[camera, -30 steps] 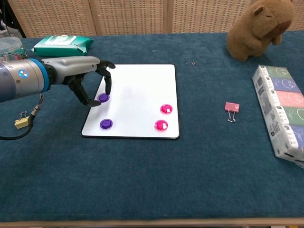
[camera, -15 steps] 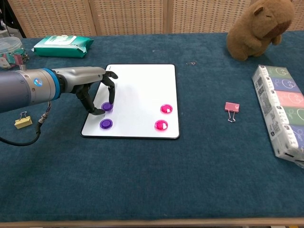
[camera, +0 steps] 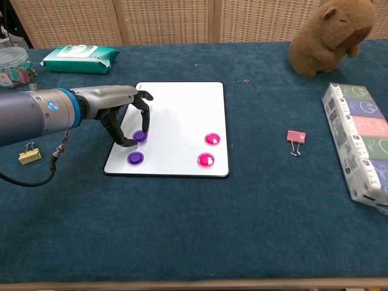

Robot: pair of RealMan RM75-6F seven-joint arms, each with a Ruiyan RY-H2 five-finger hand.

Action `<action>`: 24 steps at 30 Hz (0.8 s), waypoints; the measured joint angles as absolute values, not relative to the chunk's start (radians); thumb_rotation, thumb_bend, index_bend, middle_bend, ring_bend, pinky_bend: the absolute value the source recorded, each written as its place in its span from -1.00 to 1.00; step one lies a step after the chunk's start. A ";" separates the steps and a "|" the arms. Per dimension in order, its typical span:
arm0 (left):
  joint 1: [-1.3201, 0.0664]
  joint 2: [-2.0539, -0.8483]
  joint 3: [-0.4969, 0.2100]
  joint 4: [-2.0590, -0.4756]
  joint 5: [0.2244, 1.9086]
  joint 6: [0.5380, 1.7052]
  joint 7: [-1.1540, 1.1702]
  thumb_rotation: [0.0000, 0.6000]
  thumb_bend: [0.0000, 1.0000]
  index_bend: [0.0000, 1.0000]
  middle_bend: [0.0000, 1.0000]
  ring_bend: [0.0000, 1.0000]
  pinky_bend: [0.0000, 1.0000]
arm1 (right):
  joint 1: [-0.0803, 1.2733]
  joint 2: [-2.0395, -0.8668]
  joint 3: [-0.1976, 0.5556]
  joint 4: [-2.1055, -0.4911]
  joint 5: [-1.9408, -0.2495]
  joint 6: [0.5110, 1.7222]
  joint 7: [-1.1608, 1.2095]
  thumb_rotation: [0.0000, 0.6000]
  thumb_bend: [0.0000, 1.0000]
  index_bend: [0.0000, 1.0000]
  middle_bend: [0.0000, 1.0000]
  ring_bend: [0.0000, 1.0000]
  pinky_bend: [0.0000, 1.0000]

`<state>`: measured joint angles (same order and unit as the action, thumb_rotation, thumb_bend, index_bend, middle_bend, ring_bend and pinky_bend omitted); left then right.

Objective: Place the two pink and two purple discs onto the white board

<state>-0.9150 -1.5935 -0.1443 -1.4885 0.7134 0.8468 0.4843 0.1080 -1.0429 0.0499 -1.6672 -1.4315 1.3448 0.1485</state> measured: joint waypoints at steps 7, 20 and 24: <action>-0.914 -1.590 -0.141 -1.500 0.722 0.861 0.474 1.00 -0.36 -0.46 -1.00 -1.00 -1.00 | 0.107 -1.041 0.049 -1.670 -1.435 1.347 0.151 1.00 -0.65 -0.25 -1.00 -1.00 -1.00; -0.800 -1.447 -0.131 -1.636 0.914 0.986 0.334 1.00 -0.57 -1.00 -1.00 -1.00 -1.00 | 0.103 -1.046 0.048 -1.672 -1.444 1.361 0.132 1.00 -0.65 -0.32 -1.00 -1.00 -1.00; -0.690 -1.353 -0.089 -1.695 1.066 1.120 0.247 1.00 -0.85 -1.00 -1.00 -1.00 -1.00 | 0.100 -1.057 0.052 -1.666 -1.446 1.379 0.109 1.00 -0.65 -0.56 -1.00 -1.00 -1.00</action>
